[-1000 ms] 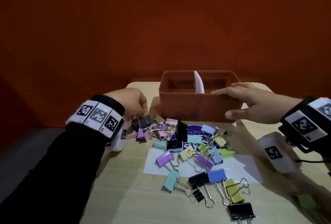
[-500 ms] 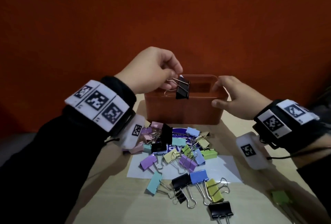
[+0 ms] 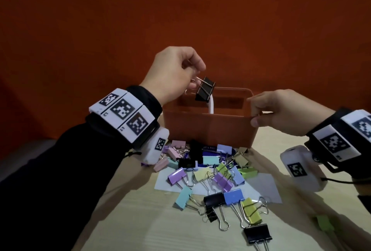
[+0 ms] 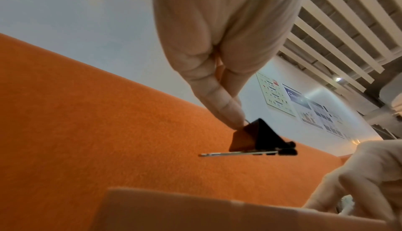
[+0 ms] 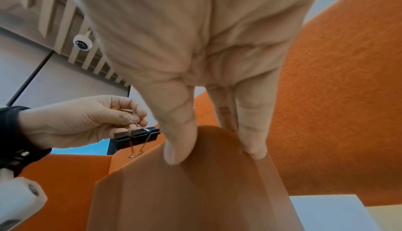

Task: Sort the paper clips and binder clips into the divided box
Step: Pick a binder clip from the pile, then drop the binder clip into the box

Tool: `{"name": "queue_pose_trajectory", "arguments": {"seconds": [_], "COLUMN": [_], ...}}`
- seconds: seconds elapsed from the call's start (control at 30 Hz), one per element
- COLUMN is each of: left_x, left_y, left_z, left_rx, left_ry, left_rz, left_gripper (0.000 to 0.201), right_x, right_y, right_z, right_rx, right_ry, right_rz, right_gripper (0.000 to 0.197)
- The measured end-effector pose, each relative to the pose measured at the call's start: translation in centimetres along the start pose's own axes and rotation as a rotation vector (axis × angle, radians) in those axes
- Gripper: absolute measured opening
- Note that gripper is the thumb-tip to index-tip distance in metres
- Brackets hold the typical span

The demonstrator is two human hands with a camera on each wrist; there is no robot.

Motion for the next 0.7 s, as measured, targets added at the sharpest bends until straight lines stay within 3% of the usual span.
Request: {"name": "queue_pose_trajectory", "arguments": {"seconds": [0.27, 0.43, 0.5, 0.6, 0.7], "left_x": [1.8, 2.3, 2.5, 2.6, 2.6], "left_y": [3.8, 3.4, 2.4, -0.1, -2.9], "left_z": [-0.2, -0.5, -0.9, -2.5, -4.9], "left_rx": [-0.241, -0.319, -0.316, -0.441, -0.504], "left_ry": [0.095, 0.095, 0.088, 0.049, -0.062], "left_rz": [-0.232, -0.361, -0.360, -0.271, -0.180], "left_gripper": [0.035, 0.043, 0.039, 0.018, 0.011], "right_x": [0.2, 0.1, 0.0, 0.0, -0.1], "right_y": [0.0, 0.1, 0.2, 0.2, 0.5], "right_z": [-0.6, -0.3, -0.1, 0.0, 0.2], "right_rx": [-0.056, -0.118, -0.130, -0.146, -0.174], "right_ry": [-0.020, -0.022, -0.020, -0.016, -0.014], "right_rz": [0.001, 0.006, 0.007, 0.015, 0.019], "right_gripper": [0.015, 0.016, 0.015, 0.016, 0.017]}}
Point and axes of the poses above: each hand's wrist, its own x-axis away from the middle knuckle, its own y-axis out of the palm, z = x × y, the point moved 4 cm from there along -x, towards the middle knuckle, and after that the axes turned 12 degrees about -y, right-handed, at the moved point
